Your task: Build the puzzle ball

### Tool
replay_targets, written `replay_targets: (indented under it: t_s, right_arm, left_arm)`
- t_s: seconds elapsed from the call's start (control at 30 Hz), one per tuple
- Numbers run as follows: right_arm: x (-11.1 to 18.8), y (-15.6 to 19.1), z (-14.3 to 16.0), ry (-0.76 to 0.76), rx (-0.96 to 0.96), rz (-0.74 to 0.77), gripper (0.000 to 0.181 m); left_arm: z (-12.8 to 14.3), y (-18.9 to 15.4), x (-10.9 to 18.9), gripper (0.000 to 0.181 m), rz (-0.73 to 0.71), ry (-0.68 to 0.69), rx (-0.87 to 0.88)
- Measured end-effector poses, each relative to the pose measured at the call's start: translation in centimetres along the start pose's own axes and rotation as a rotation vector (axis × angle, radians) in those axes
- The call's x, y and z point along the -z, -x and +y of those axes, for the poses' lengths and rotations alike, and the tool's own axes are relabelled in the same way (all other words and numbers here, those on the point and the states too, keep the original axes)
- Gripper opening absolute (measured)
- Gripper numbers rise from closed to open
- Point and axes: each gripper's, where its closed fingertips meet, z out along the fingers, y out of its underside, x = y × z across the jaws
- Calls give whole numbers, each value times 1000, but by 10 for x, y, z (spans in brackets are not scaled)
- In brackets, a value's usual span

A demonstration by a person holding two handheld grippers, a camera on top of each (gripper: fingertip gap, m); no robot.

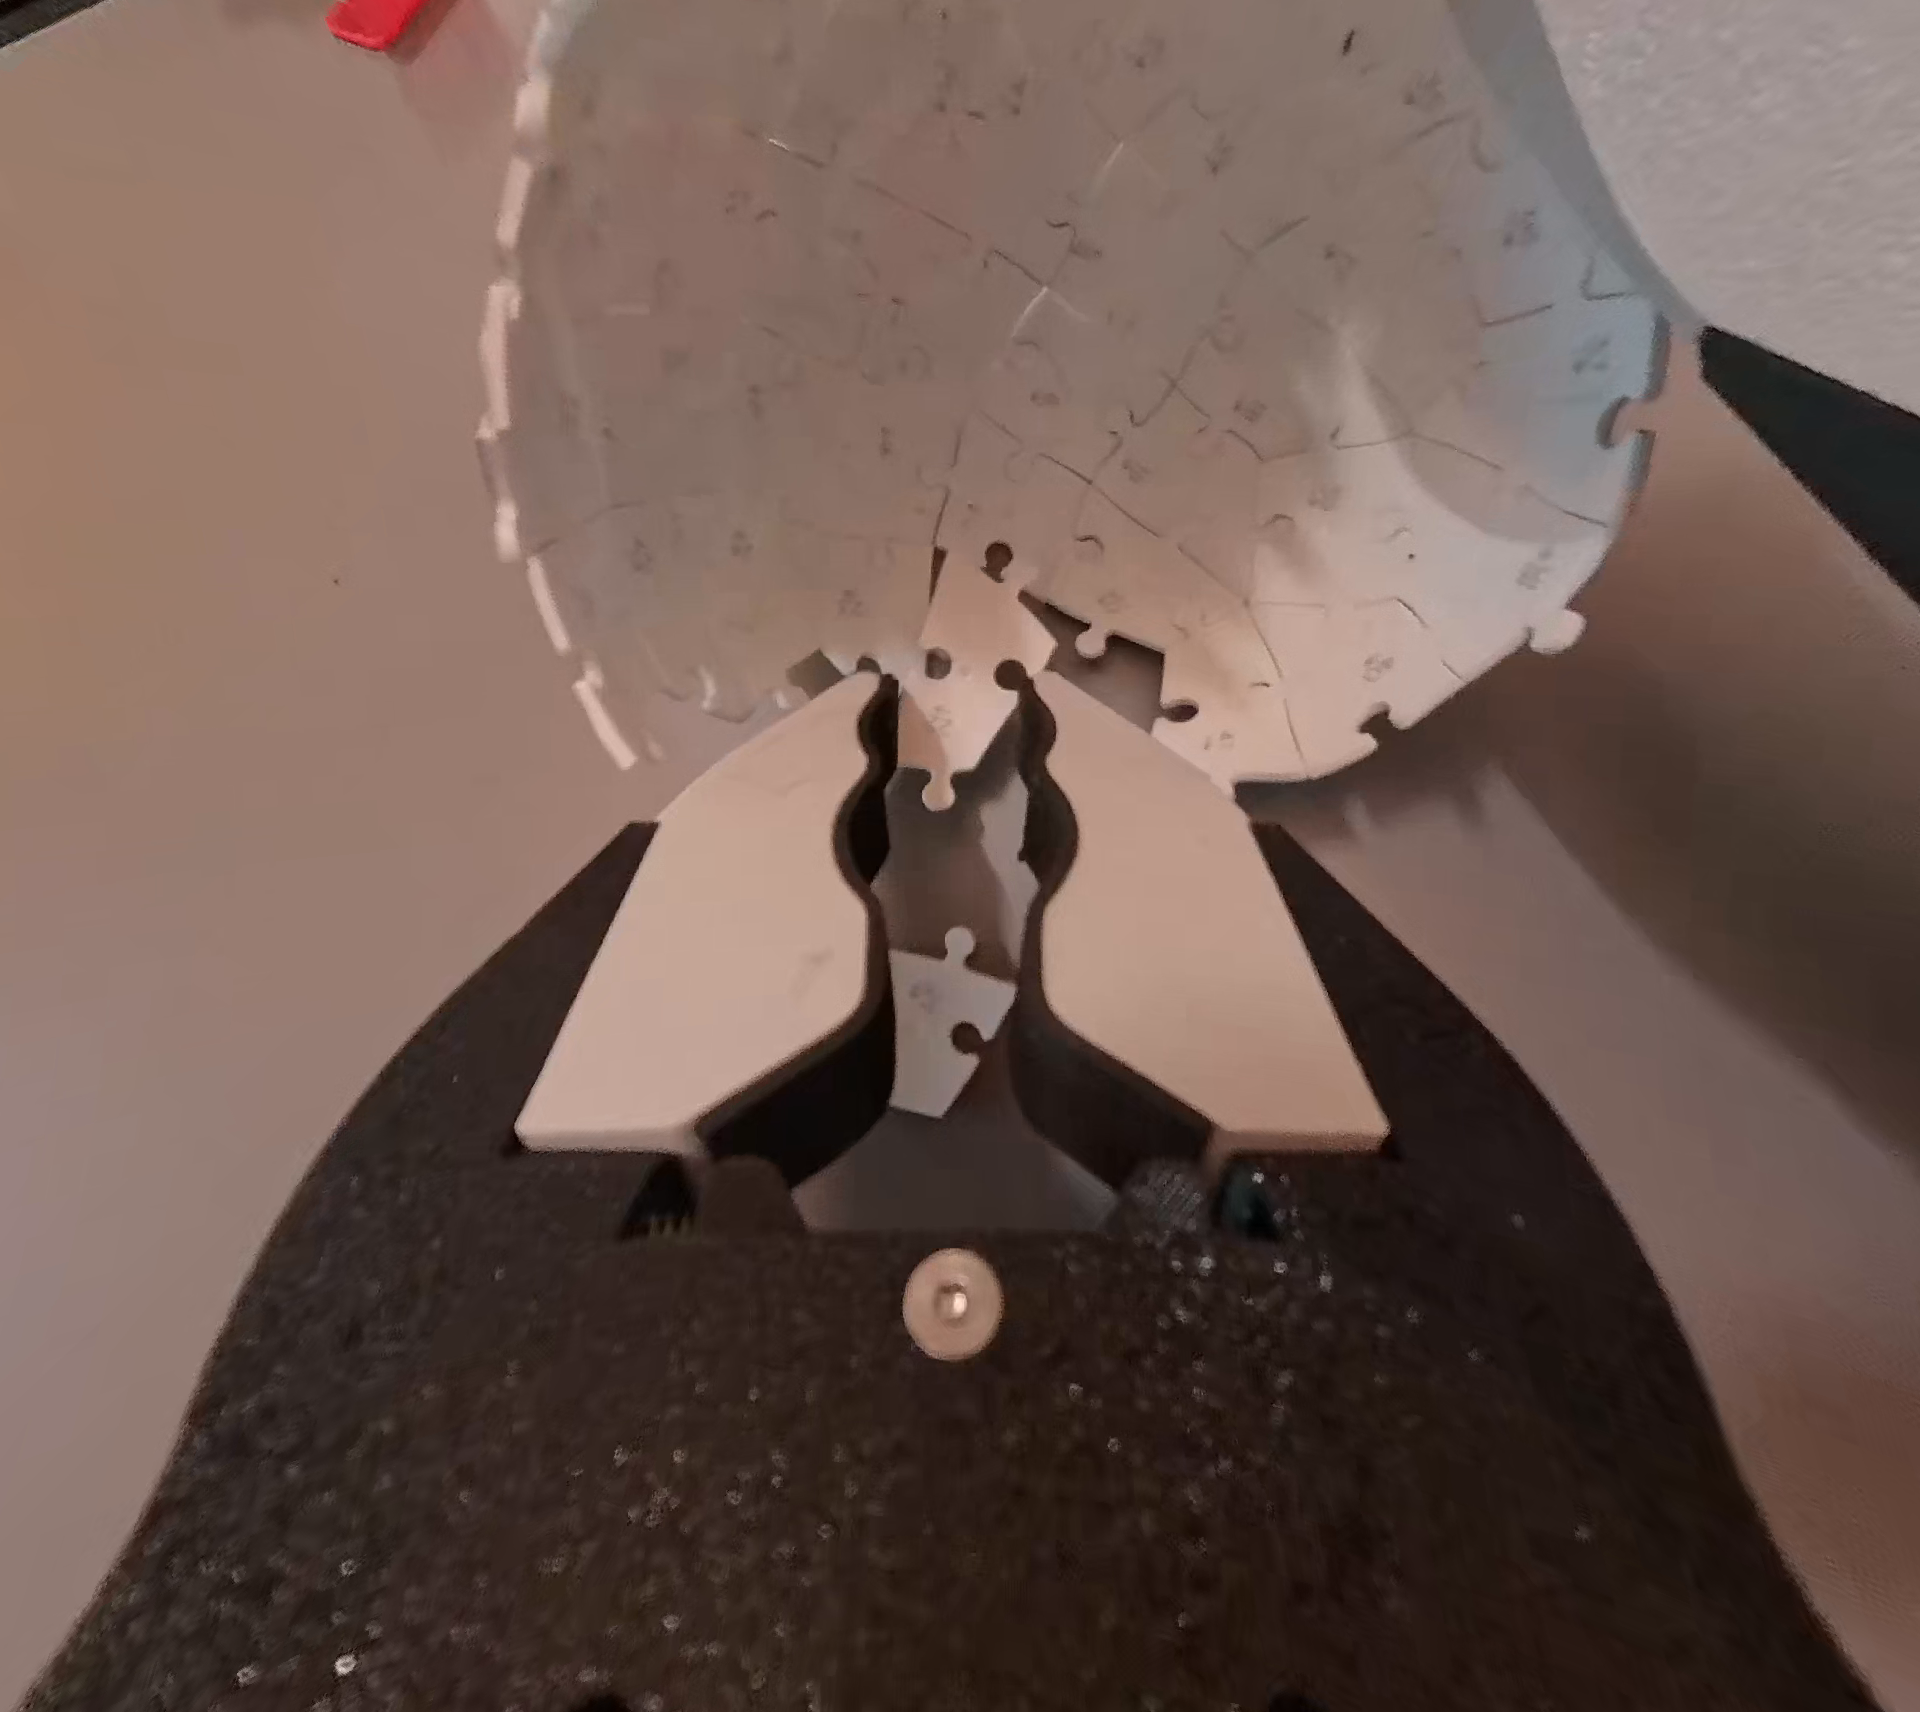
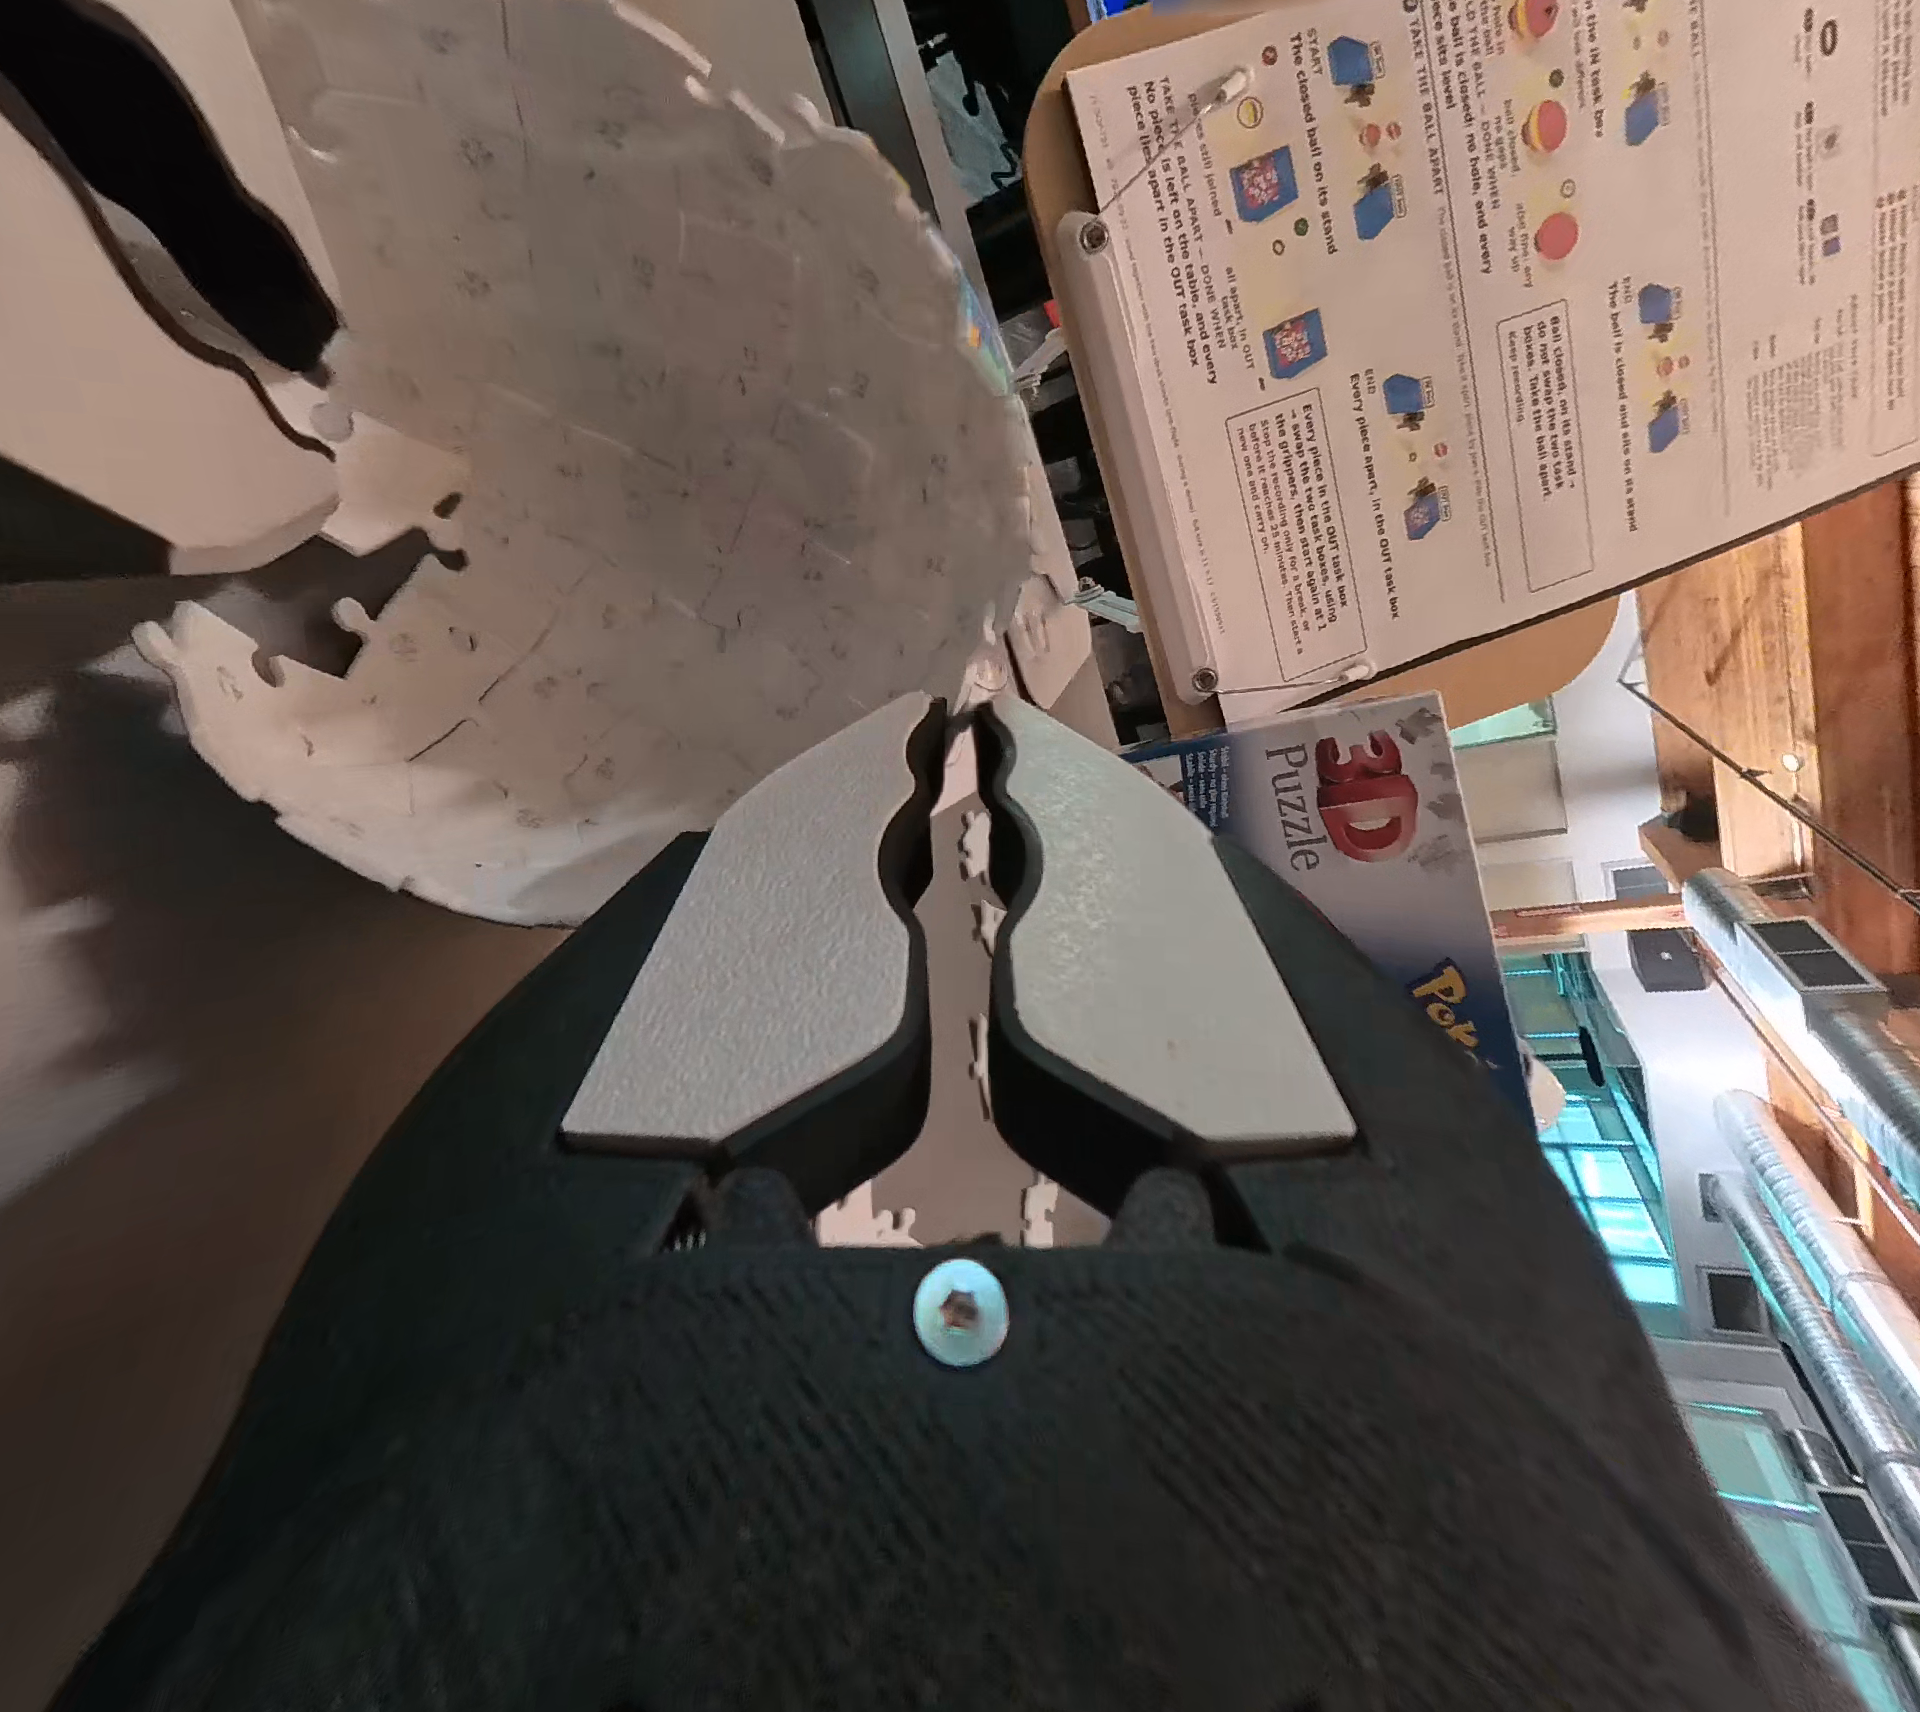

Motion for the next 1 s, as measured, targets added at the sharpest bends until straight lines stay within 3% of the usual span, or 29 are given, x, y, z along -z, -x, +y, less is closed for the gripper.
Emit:
replay_targets:
  t_s: [0.43,0.73,0.9,1.0]
  right_arm:
    - [1,-1,-4,-9,23,11,5]
    - [2,0,-3,-36,-45,-6,5]
    - [2,1,-5,-52,-60,-3,5]
    - [2,2,-5,-59,-68,-5,5]
  left_arm:
    - [0,0,-15,21,-59,51,72]
    - [-7,-2,-6,27,-39,-8,123]
    - [-11,-2,-3,25,-24,-41,46]
    - [-9,-4,-5,10,-17,-22,-40]
